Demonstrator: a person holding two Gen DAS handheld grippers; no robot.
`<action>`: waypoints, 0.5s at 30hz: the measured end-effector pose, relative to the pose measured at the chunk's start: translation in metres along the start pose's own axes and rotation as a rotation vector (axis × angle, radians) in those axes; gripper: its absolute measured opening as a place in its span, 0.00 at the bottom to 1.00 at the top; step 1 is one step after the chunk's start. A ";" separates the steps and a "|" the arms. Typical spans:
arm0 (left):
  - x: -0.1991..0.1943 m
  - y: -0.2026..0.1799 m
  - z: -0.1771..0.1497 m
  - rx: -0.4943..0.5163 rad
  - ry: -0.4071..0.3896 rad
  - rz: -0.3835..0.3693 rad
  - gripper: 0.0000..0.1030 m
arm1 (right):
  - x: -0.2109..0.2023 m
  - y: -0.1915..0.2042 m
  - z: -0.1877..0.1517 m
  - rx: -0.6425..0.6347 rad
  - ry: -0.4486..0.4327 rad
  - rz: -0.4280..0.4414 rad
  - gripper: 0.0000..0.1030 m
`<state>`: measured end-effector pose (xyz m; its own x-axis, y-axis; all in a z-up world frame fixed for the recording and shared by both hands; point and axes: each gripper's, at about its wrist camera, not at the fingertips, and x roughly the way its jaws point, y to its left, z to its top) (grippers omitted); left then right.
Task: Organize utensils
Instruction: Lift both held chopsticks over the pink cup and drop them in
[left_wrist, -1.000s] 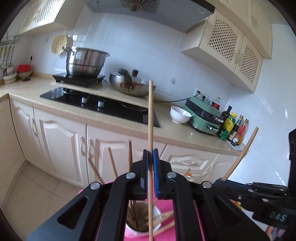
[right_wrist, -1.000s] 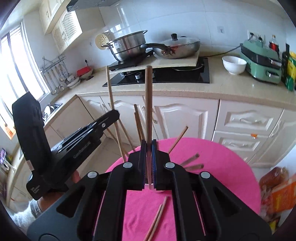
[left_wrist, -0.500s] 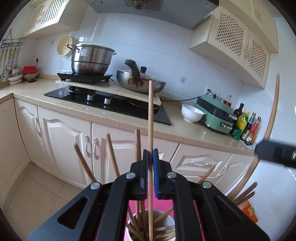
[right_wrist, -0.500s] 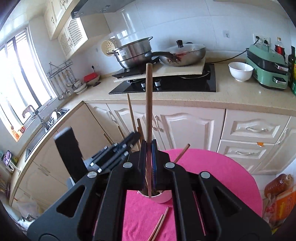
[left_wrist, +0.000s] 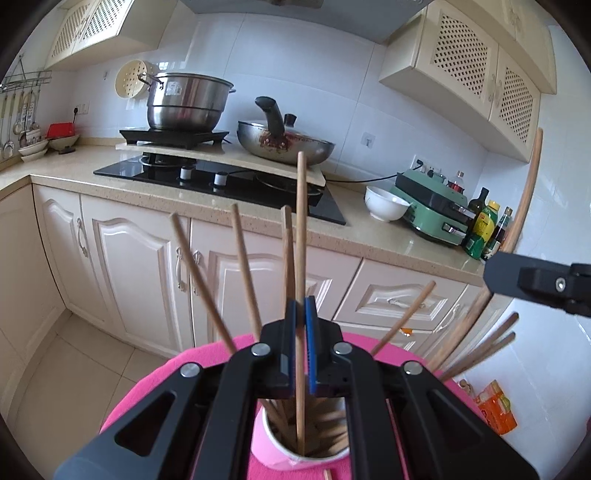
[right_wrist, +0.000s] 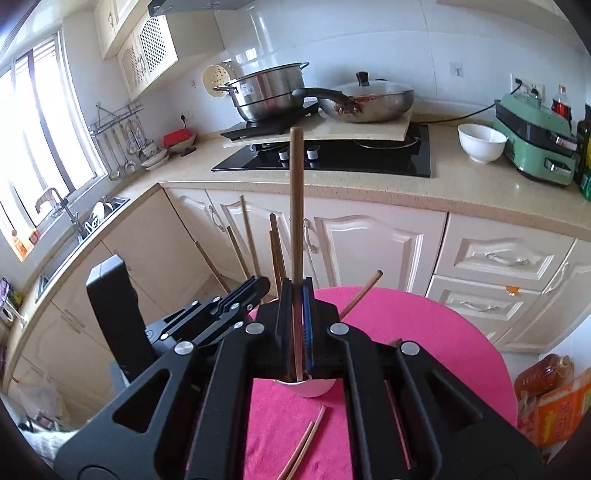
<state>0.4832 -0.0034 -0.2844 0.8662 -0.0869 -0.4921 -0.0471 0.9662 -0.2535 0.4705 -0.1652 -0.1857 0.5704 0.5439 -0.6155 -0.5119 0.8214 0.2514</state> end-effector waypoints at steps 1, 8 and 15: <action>-0.003 0.002 -0.001 -0.007 0.004 0.000 0.05 | -0.001 0.001 -0.001 0.000 -0.002 0.001 0.05; -0.015 0.003 -0.010 -0.003 0.045 -0.024 0.05 | -0.006 0.018 -0.008 -0.076 -0.029 -0.042 0.05; -0.028 0.009 -0.022 -0.056 0.113 -0.047 0.30 | -0.009 0.046 -0.021 -0.189 -0.065 -0.081 0.06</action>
<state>0.4474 0.0026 -0.2910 0.8066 -0.1621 -0.5684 -0.0378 0.9456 -0.3232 0.4287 -0.1362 -0.1842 0.6516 0.4921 -0.5773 -0.5706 0.8194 0.0545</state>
